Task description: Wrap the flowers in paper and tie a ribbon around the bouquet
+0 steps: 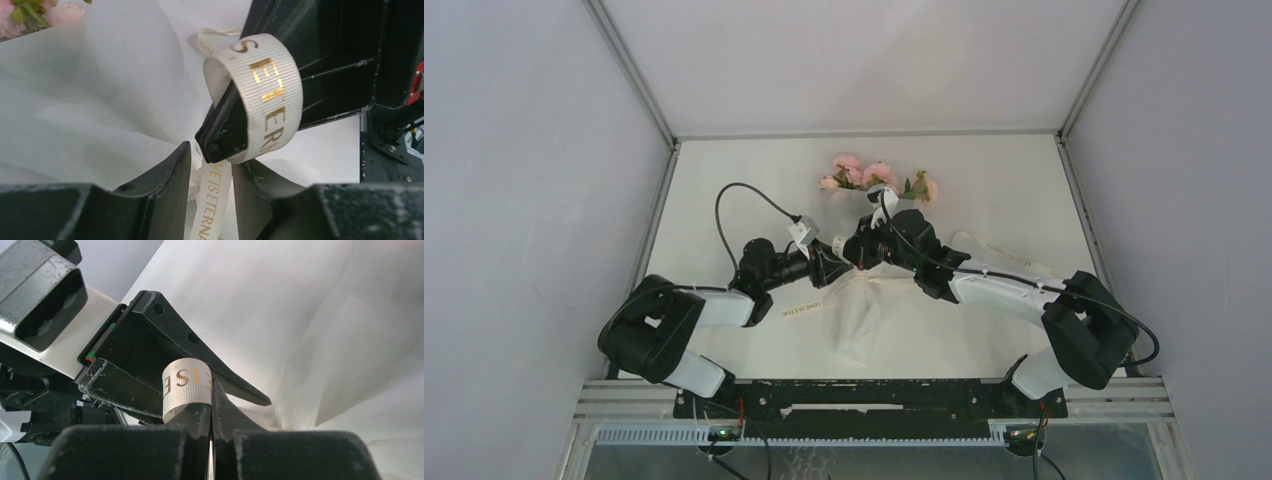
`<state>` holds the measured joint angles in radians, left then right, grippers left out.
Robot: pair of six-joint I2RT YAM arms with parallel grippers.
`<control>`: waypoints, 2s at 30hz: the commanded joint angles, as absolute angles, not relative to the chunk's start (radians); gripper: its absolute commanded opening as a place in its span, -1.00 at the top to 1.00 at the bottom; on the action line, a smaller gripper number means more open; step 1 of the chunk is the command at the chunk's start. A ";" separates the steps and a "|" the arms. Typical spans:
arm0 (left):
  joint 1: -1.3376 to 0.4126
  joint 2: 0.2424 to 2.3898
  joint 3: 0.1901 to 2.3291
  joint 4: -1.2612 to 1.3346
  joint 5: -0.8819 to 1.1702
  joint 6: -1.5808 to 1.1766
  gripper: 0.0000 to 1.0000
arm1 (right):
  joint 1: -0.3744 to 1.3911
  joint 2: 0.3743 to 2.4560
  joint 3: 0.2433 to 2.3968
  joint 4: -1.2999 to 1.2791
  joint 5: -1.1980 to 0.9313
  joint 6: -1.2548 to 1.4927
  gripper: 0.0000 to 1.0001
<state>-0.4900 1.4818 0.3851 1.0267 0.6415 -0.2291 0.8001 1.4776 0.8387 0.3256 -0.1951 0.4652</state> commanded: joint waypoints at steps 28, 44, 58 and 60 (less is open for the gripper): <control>-0.514 1.637 0.405 1.295 0.758 -0.231 0.62 | 0.697 1.502 0.811 0.494 -0.538 0.451 1.00; -0.535 1.535 0.341 1.197 0.636 -0.104 1.00 | 0.498 1.194 0.898 -0.521 0.284 0.461 -0.43; -0.551 1.493 0.350 0.799 0.809 0.670 1.00 | 0.175 1.727 1.153 -0.618 -0.089 0.220 -0.58; -0.552 1.489 0.346 0.798 0.811 0.672 1.00 | 0.176 1.782 1.173 -0.624 -0.083 0.217 -0.46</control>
<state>-0.5465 1.5169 0.3542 0.8387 0.7471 0.5304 0.1734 1.7023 1.0939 -0.6117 -0.0399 0.2741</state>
